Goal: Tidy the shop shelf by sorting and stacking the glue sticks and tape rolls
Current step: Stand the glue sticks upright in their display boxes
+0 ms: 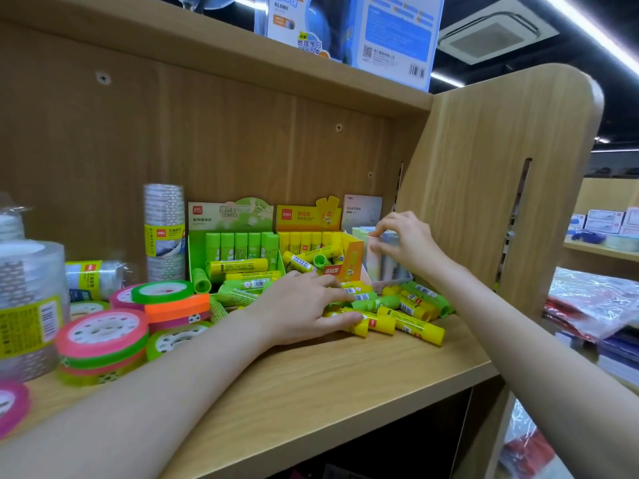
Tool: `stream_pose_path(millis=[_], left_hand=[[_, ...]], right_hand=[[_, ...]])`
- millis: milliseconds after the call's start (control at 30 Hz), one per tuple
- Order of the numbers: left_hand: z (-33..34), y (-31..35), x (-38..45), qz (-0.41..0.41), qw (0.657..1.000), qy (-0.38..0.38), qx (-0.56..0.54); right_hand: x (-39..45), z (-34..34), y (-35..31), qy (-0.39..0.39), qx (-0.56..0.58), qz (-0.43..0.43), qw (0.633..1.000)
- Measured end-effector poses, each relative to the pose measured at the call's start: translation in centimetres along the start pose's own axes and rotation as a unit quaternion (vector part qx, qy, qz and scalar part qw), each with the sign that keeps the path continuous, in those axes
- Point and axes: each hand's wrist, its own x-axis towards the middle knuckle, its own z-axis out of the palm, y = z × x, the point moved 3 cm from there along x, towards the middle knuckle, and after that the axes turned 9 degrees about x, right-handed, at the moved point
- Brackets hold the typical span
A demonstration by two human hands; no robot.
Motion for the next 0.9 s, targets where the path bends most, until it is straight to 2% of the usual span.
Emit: stream_pose_path(millis=[133, 300, 367, 433, 533, 633, 733, 900], left_hand=[[-0.1, 0.0, -0.1, -0.001, 1.0, -0.001, -0.005], [-0.3, -0.1, -0.1, 0.009, 1.0, -0.008, -0.006], [-0.4, -0.1, -0.2, 0.014, 1.0, -0.009, -0.008], [-0.6, 0.1, -0.4, 0.017, 1.0, -0.018, -0.005], [-0.8, 0.3, -0.7, 0.022, 0.999, -0.035, 0.015], [-1.3, 0.9, -1.1, 0.052, 0.997, -0.04, 0.051], [-1.7, 1.9, -1.5, 0.077, 0.995, -0.045, 0.039], [-1.8, 1.1, -2.9, 0.036, 0.999, -0.012, 0.036]], right_hand=[[-0.4, -1.0, 0.4, -0.024, -0.002, 0.01, 1.0], [-3.2, -2.8, -0.8, 0.024, 0.063, -0.02, 0.998], [-5.2, -3.3, -1.5, -0.02, 0.122, -0.012, 0.992], [-7.8, -3.7, -2.1, -0.097, 0.157, -0.003, 0.983], [-11.1, -3.6, -2.0, -0.164, 0.12, 0.015, 0.979], [-12.6, -3.3, -1.7, -0.142, 0.063, 0.004, 0.988], [-13.0, -2.6, -2.3, -0.112, 0.087, 0.0, 0.99], [-12.6, -1.0, -4.0, -0.091, 0.097, -0.036, 0.99]])
